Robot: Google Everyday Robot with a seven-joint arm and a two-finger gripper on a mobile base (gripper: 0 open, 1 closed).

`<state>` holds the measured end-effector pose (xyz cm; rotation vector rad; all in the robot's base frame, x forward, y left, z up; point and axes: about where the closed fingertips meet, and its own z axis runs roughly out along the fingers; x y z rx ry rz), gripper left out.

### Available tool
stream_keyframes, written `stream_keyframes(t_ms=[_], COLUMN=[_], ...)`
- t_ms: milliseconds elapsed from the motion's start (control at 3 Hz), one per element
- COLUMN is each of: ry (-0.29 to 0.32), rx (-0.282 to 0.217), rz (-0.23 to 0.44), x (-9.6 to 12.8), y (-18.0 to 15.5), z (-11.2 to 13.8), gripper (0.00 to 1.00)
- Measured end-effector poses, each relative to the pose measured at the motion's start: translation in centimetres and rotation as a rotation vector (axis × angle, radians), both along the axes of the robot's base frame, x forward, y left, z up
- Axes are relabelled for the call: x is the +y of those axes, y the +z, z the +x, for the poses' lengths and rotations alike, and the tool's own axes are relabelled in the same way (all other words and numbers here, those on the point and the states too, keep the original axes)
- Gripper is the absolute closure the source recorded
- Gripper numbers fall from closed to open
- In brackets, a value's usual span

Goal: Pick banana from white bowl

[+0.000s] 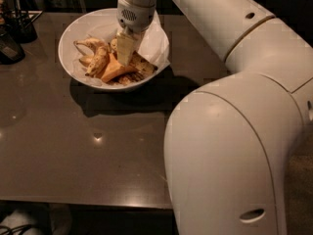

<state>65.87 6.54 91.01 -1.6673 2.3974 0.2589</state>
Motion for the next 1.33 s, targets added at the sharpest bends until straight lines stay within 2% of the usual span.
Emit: stream_keyframes(t_ms=[333, 667, 1000, 1333], ry=[-0.002, -0.003, -0.025, -0.014], rx=[-0.017, -0.055, -0.141, -0.223], rz=[0.014, 0.031, 0.043, 0.023], x=[0.5, 0.2, -1.1, -1.7], y=[-0.1, 0.8, 3.4, 6.1], z=[0.6, 0.5, -1.0, -3.3], gripper=[0.88, 1.00, 1.00, 1.00])
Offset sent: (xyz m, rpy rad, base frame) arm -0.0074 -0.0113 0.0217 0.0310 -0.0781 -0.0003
